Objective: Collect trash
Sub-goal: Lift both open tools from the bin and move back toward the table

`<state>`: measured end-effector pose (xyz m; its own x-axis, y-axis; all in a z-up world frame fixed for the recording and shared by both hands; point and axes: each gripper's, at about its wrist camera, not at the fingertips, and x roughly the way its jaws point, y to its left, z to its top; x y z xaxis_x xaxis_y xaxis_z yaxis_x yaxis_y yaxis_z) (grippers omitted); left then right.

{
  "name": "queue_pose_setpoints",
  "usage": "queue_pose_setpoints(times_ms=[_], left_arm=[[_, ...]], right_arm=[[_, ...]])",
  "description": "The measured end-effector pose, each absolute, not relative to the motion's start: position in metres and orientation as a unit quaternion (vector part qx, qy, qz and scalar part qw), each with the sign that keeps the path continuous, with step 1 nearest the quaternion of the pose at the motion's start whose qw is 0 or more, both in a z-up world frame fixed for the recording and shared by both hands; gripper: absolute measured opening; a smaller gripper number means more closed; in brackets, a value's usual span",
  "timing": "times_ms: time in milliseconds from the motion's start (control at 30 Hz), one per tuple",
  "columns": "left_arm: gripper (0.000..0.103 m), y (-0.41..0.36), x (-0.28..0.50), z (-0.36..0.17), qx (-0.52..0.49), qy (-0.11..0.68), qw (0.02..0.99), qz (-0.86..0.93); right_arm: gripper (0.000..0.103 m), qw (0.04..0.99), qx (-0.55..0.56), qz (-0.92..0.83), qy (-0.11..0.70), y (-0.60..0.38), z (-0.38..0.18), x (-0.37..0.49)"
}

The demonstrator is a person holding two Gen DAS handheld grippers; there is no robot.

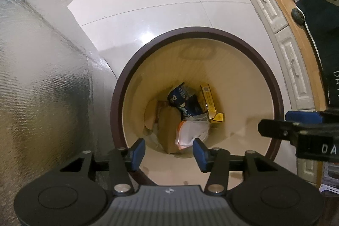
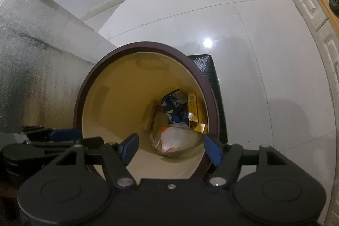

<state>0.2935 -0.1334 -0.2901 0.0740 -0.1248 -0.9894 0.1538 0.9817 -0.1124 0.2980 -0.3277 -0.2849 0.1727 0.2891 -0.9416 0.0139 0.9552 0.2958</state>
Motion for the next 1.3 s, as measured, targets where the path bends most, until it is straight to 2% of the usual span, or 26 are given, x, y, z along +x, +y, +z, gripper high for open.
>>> queue_pose_setpoints(times_ms=[100,233,333,400,467,567,733,1300], left_arm=[[0.056,-0.131,0.293,-0.282,0.008,0.671,0.735,-0.096],[0.06,-0.129,0.29,-0.271,0.008,0.67,0.737,-0.095],[0.068,-0.126,0.286,-0.261,0.003,0.667,0.739,-0.091],[0.074,-0.124,0.284,-0.255,0.0,0.667,0.74,-0.09],[0.084,-0.121,0.281,-0.248,-0.004,0.664,0.743,-0.088],[0.093,-0.116,0.278,-0.238,-0.011,0.659,0.748,-0.082],[0.103,-0.11,0.273,-0.222,-0.015,0.652,0.754,-0.075],[0.103,-0.094,0.235,-0.17,-0.022,0.627,0.774,-0.079]], right_arm=[[0.078,0.76,0.108,0.096,0.634,-0.328,-0.278,0.294],[0.082,0.767,0.098,0.096,0.627,-0.332,-0.267,0.288],[0.088,0.772,0.096,0.093,0.621,-0.335,-0.257,0.285],[0.097,0.775,0.095,0.092,0.618,-0.337,-0.25,0.284],[0.097,0.778,0.092,0.091,0.614,-0.338,-0.242,0.282],[0.103,0.782,0.083,0.085,0.612,-0.339,-0.234,0.281],[0.103,0.787,0.07,0.079,0.608,-0.339,-0.222,0.276],[0.103,0.808,0.011,0.08,0.584,-0.334,-0.168,0.246]])
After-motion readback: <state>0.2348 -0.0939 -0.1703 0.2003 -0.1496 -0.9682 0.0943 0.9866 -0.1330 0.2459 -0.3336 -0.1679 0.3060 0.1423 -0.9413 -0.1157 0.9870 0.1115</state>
